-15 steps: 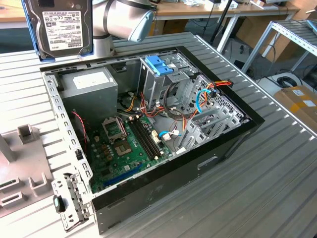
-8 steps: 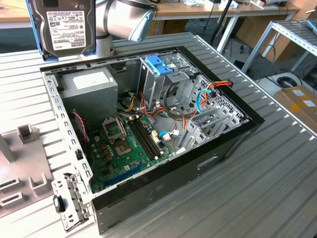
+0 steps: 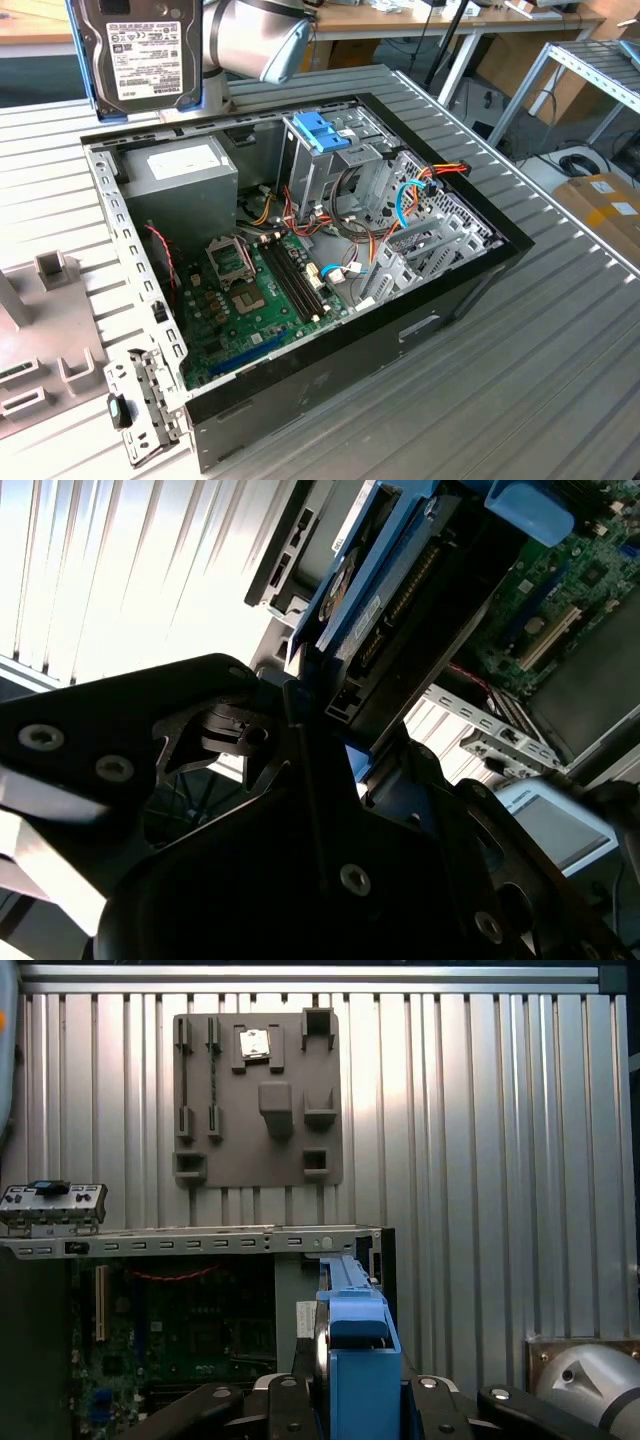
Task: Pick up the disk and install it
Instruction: 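Pick up the disk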
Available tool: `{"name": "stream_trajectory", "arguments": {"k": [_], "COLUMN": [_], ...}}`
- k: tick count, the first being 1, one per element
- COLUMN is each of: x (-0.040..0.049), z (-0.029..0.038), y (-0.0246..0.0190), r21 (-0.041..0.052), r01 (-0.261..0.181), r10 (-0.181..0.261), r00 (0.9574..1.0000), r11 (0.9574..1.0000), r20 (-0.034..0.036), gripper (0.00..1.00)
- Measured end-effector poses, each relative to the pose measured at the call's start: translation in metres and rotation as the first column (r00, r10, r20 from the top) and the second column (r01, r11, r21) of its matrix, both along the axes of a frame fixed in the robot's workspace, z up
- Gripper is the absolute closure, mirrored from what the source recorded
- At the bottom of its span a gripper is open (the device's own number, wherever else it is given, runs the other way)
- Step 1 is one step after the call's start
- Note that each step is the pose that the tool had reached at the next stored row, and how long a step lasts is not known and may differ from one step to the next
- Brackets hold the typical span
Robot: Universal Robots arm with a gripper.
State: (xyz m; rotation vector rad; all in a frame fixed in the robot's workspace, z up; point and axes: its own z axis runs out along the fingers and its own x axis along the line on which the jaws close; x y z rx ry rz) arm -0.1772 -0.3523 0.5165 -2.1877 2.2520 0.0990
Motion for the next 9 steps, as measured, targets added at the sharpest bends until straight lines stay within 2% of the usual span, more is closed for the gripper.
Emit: {"name": "stream_trajectory", "arguments": {"k": [9], "x": [0.0105], "z": [-0.0003], "y": [0.0], "r21": [0.0001], "r01": [0.0], "r10": [0.0], "r00": [1.0], "r11": [1.0], "r20": [0.0], "gripper": [0.63]}}
